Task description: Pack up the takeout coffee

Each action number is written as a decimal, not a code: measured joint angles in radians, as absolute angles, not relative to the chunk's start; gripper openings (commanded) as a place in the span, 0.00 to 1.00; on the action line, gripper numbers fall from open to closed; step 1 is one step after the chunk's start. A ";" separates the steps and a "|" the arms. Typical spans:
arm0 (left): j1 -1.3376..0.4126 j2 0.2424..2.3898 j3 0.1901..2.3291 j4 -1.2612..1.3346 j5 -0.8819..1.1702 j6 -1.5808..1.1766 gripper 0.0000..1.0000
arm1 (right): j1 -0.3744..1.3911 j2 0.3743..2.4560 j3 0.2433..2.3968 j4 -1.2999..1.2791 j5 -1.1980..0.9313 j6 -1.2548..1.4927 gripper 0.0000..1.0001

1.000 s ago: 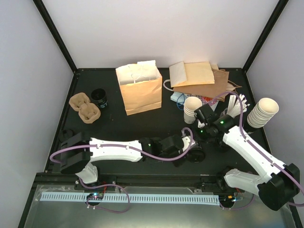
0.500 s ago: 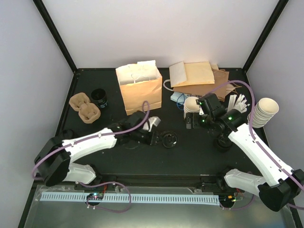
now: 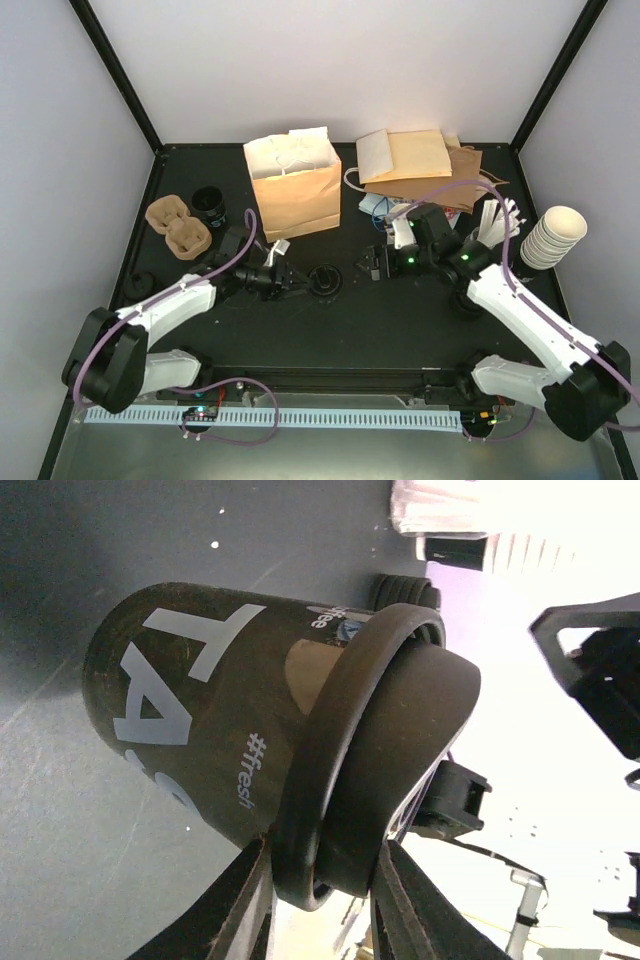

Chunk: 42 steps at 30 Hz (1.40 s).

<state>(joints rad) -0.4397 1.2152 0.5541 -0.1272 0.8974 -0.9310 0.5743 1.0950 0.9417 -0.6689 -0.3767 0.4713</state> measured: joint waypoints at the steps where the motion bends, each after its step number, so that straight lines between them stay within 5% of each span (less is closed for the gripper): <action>1: -0.427 1.225 0.553 -0.110 0.916 -0.938 0.26 | 0.585 1.117 0.937 -0.646 -0.395 0.476 0.91; 13: -0.359 1.359 0.553 -0.051 0.992 -0.942 0.32 | 0.723 1.296 0.926 -0.533 -0.417 0.504 0.89; 21: -0.359 1.380 0.554 -0.061 0.979 -0.917 0.67 | 0.734 1.343 0.925 -0.513 -0.392 0.507 0.89; 29: -0.360 1.260 0.564 -0.175 0.905 -0.828 0.77 | 0.735 1.342 0.938 -0.551 -0.331 0.477 0.88; 35: -0.471 1.159 0.667 -0.334 0.730 -0.669 0.98 | 0.735 1.322 0.959 -0.599 -0.260 0.447 0.83; 42: -0.760 1.188 0.937 -0.567 0.310 -0.541 0.99 | 0.732 1.223 0.963 -0.640 -0.084 0.486 0.83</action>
